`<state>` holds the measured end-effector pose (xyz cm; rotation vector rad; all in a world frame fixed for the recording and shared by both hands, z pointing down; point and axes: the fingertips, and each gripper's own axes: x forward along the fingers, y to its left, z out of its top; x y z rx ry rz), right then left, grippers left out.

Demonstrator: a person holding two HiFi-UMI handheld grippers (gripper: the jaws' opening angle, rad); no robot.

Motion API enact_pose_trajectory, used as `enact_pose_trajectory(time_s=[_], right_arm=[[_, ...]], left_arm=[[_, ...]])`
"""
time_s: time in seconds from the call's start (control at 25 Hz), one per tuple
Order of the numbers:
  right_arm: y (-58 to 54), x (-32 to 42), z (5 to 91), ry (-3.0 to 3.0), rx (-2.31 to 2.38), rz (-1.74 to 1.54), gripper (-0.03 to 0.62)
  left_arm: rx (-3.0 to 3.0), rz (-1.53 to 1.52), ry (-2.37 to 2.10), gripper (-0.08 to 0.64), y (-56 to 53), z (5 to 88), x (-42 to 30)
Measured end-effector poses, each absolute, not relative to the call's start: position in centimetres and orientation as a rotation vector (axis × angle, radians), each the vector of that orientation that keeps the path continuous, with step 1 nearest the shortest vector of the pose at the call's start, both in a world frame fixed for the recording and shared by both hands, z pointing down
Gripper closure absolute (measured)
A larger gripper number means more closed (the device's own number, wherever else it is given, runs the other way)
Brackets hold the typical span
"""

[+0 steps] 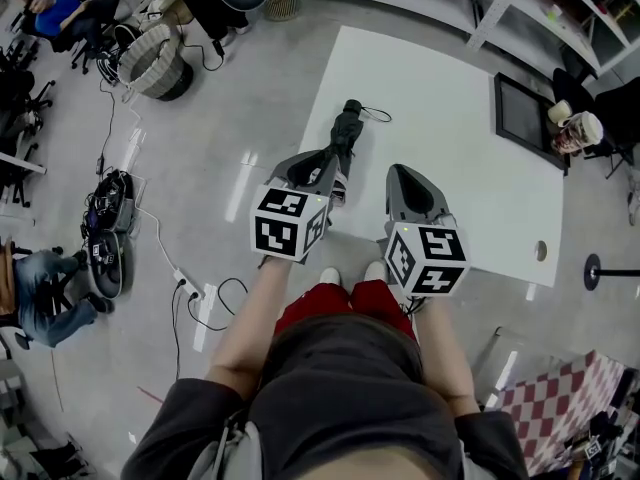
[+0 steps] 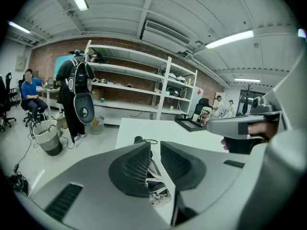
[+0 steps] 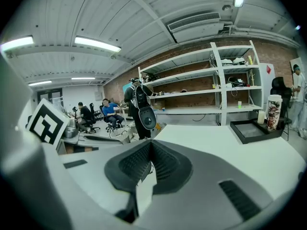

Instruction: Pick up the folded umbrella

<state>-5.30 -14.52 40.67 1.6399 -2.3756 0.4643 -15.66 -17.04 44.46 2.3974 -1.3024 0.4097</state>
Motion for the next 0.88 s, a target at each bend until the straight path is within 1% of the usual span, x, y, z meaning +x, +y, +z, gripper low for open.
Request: enact_pose_trajectory(time_s=[0.2,0.52,0.88], right_arm=[[-15.0,-4.6,40.8,-2.379,1.634,0.461,0.574],[-16.5,-3.6,40.9,-2.392,1.607,0.468,0.574],[-18.5,-2.1,41.2,-2.413,1.551,0.481,0.574]], left_arm=[[2.374,0.491,-1.281,0.468,-17.5,46.0,-14.6],[2.322,0.607,-1.267,0.370,-18.8,47.7,-13.3],[2.255,0.706,-1.280,0.333,-20.7,48.8,-12.3]])
